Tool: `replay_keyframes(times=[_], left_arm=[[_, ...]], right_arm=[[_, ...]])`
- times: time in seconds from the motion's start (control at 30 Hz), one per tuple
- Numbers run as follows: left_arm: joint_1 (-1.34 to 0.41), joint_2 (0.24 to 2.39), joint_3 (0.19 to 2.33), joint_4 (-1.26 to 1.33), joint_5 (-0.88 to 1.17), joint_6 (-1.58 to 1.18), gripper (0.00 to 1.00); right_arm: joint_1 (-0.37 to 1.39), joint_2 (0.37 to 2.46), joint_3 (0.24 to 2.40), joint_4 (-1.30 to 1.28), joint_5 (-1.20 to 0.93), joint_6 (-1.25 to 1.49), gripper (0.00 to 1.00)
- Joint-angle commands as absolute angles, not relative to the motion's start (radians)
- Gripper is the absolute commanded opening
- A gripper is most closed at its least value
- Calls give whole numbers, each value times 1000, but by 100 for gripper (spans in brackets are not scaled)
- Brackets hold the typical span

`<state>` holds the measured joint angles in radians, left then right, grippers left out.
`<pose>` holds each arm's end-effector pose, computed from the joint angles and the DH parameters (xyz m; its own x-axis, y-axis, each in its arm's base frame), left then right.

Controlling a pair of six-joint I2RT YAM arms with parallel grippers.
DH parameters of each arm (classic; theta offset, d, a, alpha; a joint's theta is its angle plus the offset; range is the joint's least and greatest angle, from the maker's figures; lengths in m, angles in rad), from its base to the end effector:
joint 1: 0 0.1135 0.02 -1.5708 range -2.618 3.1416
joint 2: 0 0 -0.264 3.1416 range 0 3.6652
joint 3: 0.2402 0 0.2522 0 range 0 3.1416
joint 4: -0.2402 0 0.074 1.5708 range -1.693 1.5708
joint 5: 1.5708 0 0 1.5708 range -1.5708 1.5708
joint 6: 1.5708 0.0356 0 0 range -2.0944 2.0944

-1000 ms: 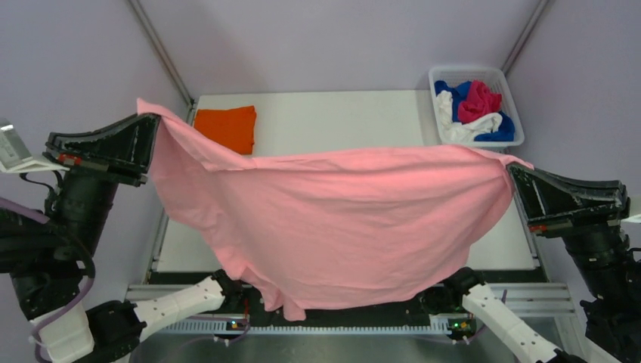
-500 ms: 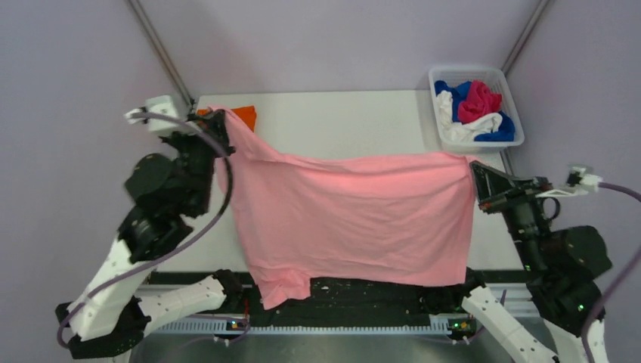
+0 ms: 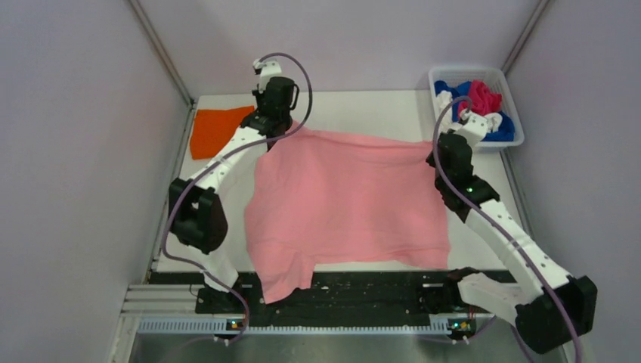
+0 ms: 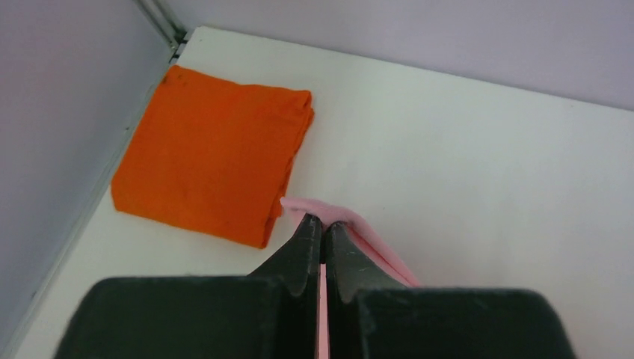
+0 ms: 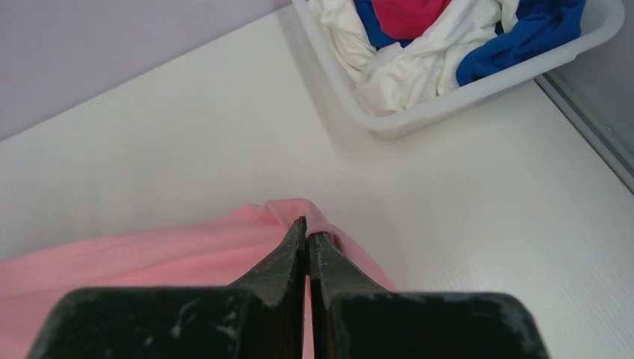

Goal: Fold and stack the t-shirts
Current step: Flatten out the tshirt

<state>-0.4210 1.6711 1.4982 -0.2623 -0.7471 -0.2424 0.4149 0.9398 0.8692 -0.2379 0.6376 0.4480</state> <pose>0.3648 -0.1368 0.3509 -0.3105 -0.0539 -0.9490 -0.3472 0.9358 0.0604 0.2013 0.0655 0.3381 -0.1659 0.3073 -0.9371 0.2963 0.9219 0.2498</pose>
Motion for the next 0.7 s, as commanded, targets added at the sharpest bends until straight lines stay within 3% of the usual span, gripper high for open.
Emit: replay_keyframes(times=[0.0, 0.23, 0.27, 0.33, 0.37, 0.43, 0.5, 0.57, 0.6, 0.67], left_arm=[[-359, 1861, 1762, -214, -689, -250, 0], [-301, 2239, 2098, -282, -538, -222, 0], [-293, 2283, 2138, -280, -522, -223, 3], [-278, 2363, 2212, -265, -490, -220, 22], [-269, 2401, 2256, -269, -470, -223, 37], [-254, 2461, 2354, -305, -434, -251, 62], [-239, 2471, 2380, -326, -377, -296, 79], [-234, 2440, 2335, -326, -318, -332, 86], [-235, 2409, 2302, -324, -288, -349, 87], [-235, 2359, 2226, -323, -225, -389, 93]], right_arm=[[280, 1127, 897, -14, 537, 429, 0], [183, 1485, 1017, 172, 435, 424, 0], [171, 1538, 1053, 191, 430, 418, 0], [157, 1680, 1148, 201, 431, 393, 0], [153, 1735, 1209, 181, 444, 376, 7], [153, 1834, 1348, 87, 447, 350, 41], [153, 1876, 1431, 21, 418, 343, 55], [153, 1864, 1427, 25, 378, 342, 66], [154, 1848, 1407, 37, 346, 345, 79], [162, 1805, 1349, 58, 290, 358, 94]])
